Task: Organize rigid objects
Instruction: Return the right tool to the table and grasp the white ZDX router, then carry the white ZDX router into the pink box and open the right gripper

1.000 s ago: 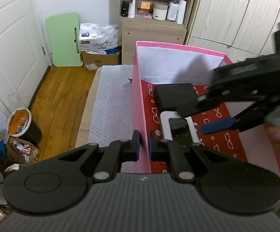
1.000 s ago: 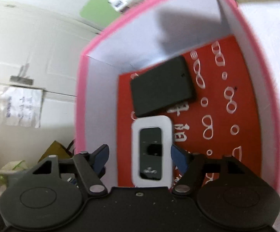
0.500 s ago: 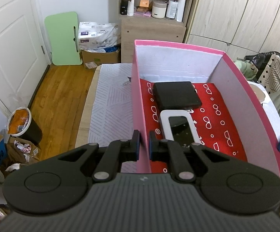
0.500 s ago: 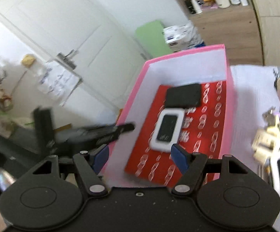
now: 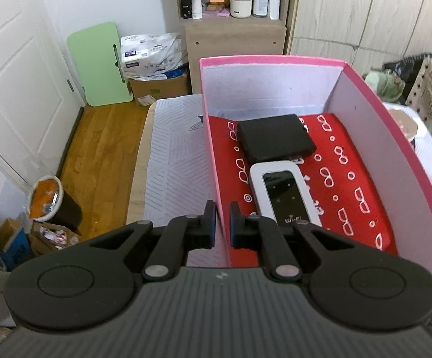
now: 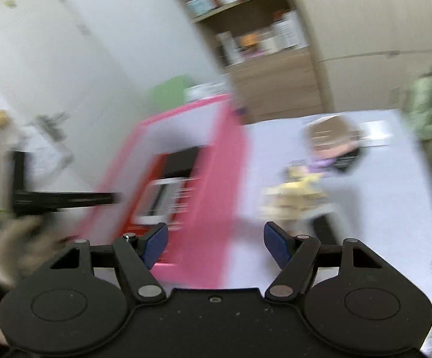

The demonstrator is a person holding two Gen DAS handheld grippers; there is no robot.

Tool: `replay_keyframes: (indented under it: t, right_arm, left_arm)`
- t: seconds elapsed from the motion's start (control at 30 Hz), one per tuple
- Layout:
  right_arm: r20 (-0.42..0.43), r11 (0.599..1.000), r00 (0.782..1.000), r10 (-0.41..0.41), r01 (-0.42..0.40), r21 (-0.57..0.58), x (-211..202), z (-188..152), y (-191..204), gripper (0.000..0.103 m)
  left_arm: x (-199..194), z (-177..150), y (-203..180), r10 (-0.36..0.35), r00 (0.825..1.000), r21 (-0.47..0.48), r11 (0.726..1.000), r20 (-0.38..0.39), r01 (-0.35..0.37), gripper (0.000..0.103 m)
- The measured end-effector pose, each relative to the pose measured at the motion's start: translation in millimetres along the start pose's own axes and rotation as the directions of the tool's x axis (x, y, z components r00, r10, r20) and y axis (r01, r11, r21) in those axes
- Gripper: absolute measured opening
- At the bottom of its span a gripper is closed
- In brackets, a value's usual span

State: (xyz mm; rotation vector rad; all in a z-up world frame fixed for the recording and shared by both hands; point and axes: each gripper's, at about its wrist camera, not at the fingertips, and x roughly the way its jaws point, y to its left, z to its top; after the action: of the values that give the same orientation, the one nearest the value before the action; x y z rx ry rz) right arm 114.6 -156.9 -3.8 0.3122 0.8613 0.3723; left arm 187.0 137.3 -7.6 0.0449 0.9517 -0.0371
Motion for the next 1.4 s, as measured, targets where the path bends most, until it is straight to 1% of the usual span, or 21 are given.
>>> replay_keyframes:
  t: [0.07,0.17,0.33,0.47,0.57,0.6,0.67,0.73,0.87,0.93,0.97,1.0,1.03,1.1,1.13,1.23,1.4]
  right_arm:
    - [0.036,0.997,0.996,-0.079,0.079,-0.011,0,-8,-15,0.076]
    - [0.077,0.990,0.988,-0.136,0.138,-0.020,5,-20,-34,0.076]
    - [0.044,0.967,0.978,-0.203,0.208,-0.145,33,-31,-42,0.076]
    - [-0.009,0.937,0.970,-0.244,0.233,-0.260,52,-30,-47,0.076]
    - [-0.052,0.892,0.961,-0.272,0.232,-0.388,61,-31,-43,0.074]
    - [-0.068,0.878,0.959,-0.274,0.221,-0.424,63,-31,-43,0.070]
    - [-0.112,0.879,0.962,-0.251,0.178,-0.442,65,-28,-43,0.063]
    - [-0.125,0.877,0.962,-0.245,0.164,-0.452,65,-26,-44,0.063]
    - [-0.152,0.890,0.960,-0.235,0.150,-0.431,69,-19,-49,0.064]
    - [-0.172,0.895,0.956,-0.239,0.148,-0.420,80,-16,-52,0.069]
    - [-0.168,0.900,0.959,-0.227,0.141,-0.412,83,-15,-54,0.071]
    - [-0.171,0.909,0.962,-0.213,0.132,-0.394,86,-12,-56,0.074]
    - [-0.171,0.918,0.964,-0.203,0.127,-0.375,89,-10,-57,0.074]
    - [-0.151,0.916,0.966,-0.208,0.138,-0.377,91,-9,-55,0.065]
    - [-0.146,0.920,0.968,-0.205,0.140,-0.366,91,-8,-55,0.065]
    - [-0.134,0.948,0.967,-0.218,0.177,-0.264,87,-5,-62,0.065]
    - [-0.119,0.983,0.980,-0.161,0.148,-0.110,71,3,-75,0.065]
  left_arm:
    - [0,1,-4,0.017,1.000,0.030,0.999,-0.009,-0.017,0.008]
    - [0,2,-9,0.039,0.999,0.066,0.997,-0.015,-0.038,0.008]
    - [-1,2,-15,0.068,0.997,0.123,0.990,-0.022,-0.065,0.008]
    - [-2,3,-15,0.071,0.997,0.132,0.989,-0.024,-0.068,0.008]
    - [-2,3,-14,0.070,0.997,0.127,0.990,-0.023,-0.067,0.008]
    - [-3,3,-14,0.067,0.997,0.123,0.990,-0.024,-0.063,0.008]
    - [-3,3,-14,0.064,0.998,0.122,0.991,-0.023,-0.061,0.008]
    - [-3,2,-12,0.057,0.998,0.116,0.992,-0.019,-0.055,0.008]
    - [-3,1,-11,0.051,0.999,0.112,0.993,-0.018,-0.049,0.008]
    - [-3,1,-11,0.047,0.999,0.111,0.993,-0.019,-0.045,0.008]
    - [-3,1,-11,0.046,0.999,0.112,0.993,-0.019,-0.044,0.008]
    - [-3,2,-11,0.048,0.999,0.112,0.993,-0.019,-0.046,0.008]
    - [-3,2,-11,0.049,0.999,0.110,0.993,-0.019,-0.046,0.008]
    - [-3,2,-10,0.048,0.999,0.103,0.994,-0.020,-0.046,0.008]
    - [-4,2,-10,0.048,0.999,0.099,0.994,-0.020,-0.046,0.008]
    - [-4,2,-10,0.046,0.999,0.100,0.994,-0.017,-0.044,0.008]
    - [-4,1,-8,0.042,0.999,0.099,0.994,-0.017,-0.040,0.007]
